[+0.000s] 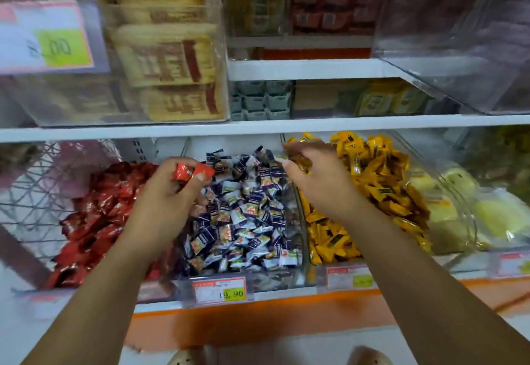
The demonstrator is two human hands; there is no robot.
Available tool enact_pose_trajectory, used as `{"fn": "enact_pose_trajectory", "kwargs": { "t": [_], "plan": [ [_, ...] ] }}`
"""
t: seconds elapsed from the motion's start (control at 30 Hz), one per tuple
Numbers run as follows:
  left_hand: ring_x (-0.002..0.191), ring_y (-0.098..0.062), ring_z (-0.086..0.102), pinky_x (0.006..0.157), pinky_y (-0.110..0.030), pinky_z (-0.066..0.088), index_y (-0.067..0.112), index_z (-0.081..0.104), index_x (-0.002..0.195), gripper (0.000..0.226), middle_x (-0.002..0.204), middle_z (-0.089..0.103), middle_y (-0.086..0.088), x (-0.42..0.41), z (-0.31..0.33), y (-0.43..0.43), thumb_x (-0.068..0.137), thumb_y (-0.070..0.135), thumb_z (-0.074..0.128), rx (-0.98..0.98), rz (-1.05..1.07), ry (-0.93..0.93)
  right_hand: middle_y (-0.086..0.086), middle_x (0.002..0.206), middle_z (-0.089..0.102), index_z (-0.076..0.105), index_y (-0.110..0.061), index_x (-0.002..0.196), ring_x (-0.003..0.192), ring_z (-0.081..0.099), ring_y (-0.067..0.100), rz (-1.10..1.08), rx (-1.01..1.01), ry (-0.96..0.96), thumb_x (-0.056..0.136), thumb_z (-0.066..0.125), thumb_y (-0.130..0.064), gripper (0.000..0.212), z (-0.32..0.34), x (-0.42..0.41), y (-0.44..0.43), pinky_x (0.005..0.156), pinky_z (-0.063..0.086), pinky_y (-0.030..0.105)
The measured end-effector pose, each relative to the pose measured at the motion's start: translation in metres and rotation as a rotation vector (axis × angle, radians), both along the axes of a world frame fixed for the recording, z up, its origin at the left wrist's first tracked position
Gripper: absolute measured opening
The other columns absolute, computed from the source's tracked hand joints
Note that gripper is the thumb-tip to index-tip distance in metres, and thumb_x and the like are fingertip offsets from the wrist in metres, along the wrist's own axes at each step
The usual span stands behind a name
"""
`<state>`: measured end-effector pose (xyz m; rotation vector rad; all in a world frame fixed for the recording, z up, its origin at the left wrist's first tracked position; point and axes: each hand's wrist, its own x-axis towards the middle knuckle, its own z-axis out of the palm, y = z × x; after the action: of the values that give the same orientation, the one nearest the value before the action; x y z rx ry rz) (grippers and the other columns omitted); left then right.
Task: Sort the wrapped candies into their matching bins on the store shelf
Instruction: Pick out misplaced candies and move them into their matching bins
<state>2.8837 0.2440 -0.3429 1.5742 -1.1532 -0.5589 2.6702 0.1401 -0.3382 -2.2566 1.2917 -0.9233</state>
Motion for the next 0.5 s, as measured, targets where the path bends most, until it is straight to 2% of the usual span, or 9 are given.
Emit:
{"fn": "enact_pose_trajectory", "kwargs": {
  "t": [0.07,0.1,0.17,0.23,0.27,0.33,0.4,0.47,0.5],
  "plan": [
    [0.05,0.001,0.056,0.045,-0.011,0.042,0.022,0.054,0.098,0.005,0.074,0.066,-0.004,0.019,0.002,0.01,0.095,0.021,0.057,0.002,0.087,-0.049,0.002,0.124,0.056,0.058,-0.018,0.129,0.119,0.048,0.017,-0.023,0.017,-0.003,0.096,0.055,-0.029,0.036,-0.003,0.017,0.001,0.103,0.04,0.03],
    [0.05,0.002,0.056,0.044,-0.012,0.042,0.023,0.053,0.095,0.004,0.075,0.065,-0.003,0.028,0.003,0.013,0.095,0.021,0.057,0.006,0.129,-0.076,0.002,0.125,0.056,0.058,-0.017,0.13,0.118,0.049,0.016,-0.028,0.026,-0.016,0.096,0.054,-0.027,0.035,-0.004,0.02,0.002,0.101,0.041,0.029],
    [0.057,-0.008,0.058,0.051,-0.026,0.045,0.026,0.053,0.09,0.007,0.077,0.066,-0.002,0.051,0.002,0.015,0.094,0.026,0.059,0.001,0.226,-0.153,0.0,0.118,0.057,0.06,-0.015,0.127,0.105,0.051,0.011,-0.009,0.019,-0.018,0.097,0.054,-0.022,0.032,-0.006,0.028,0.004,0.09,0.04,0.022],
    [0.073,-0.019,0.061,0.063,-0.029,0.041,0.025,0.057,0.096,0.006,0.084,0.066,0.001,0.074,-0.002,0.014,0.092,0.028,0.061,0.005,0.329,-0.199,0.0,0.115,0.058,0.062,-0.016,0.124,0.102,0.052,0.013,-0.003,-0.006,0.023,0.097,0.054,-0.021,0.029,-0.009,0.033,0.005,0.085,0.037,0.021],
    [0.083,-0.018,0.061,0.07,-0.028,0.04,0.027,0.059,0.104,0.012,0.093,0.066,0.003,0.082,-0.004,0.013,0.092,0.027,0.062,0.035,0.347,-0.222,0.001,0.116,0.06,0.063,-0.017,0.123,0.104,0.053,0.015,-0.006,-0.014,0.039,0.096,0.054,-0.021,0.028,-0.01,0.035,0.005,0.085,0.037,0.021],
    [0.105,-0.011,0.057,0.085,-0.023,0.04,0.034,0.055,0.127,0.038,0.118,0.061,0.01,0.094,-0.011,0.013,0.091,0.026,0.064,0.102,0.246,-0.222,0.003,0.118,0.061,0.064,-0.019,0.122,0.106,0.055,0.016,0.002,-0.021,0.057,0.095,0.056,-0.019,0.028,-0.013,0.036,0.006,0.087,0.039,0.021],
    [0.125,-0.011,0.049,0.102,-0.024,0.037,0.038,0.045,0.138,0.054,0.137,0.052,0.008,0.096,-0.015,0.012,0.09,0.025,0.066,0.132,0.115,-0.213,0.002,0.119,0.06,0.064,-0.02,0.122,0.109,0.054,0.015,0.024,-0.023,0.062,0.095,0.056,-0.017,0.029,-0.016,0.033,0.006,0.089,0.039,0.019],
    [0.136,-0.012,0.037,0.111,-0.026,0.028,0.035,0.043,0.141,0.056,0.146,0.042,0.005,0.089,-0.013,0.01,0.091,0.022,0.064,0.12,0.087,-0.259,-0.001,0.119,0.057,0.064,-0.02,0.122,0.108,0.05,0.011,0.053,-0.024,0.064,0.096,0.054,-0.015,0.028,-0.014,0.026,0.01,0.085,0.035,0.01],
    [0.139,-0.013,0.031,0.114,-0.028,0.024,0.032,0.044,0.141,0.054,0.149,0.039,0.004,0.083,-0.01,0.009,0.092,0.021,0.063,0.101,0.087,-0.304,-0.002,0.118,0.057,0.064,-0.02,0.12,0.109,0.048,0.011,0.052,-0.036,0.069,0.097,0.052,-0.014,0.027,-0.014,0.022,0.013,0.084,0.033,0.01]
  ]
}}
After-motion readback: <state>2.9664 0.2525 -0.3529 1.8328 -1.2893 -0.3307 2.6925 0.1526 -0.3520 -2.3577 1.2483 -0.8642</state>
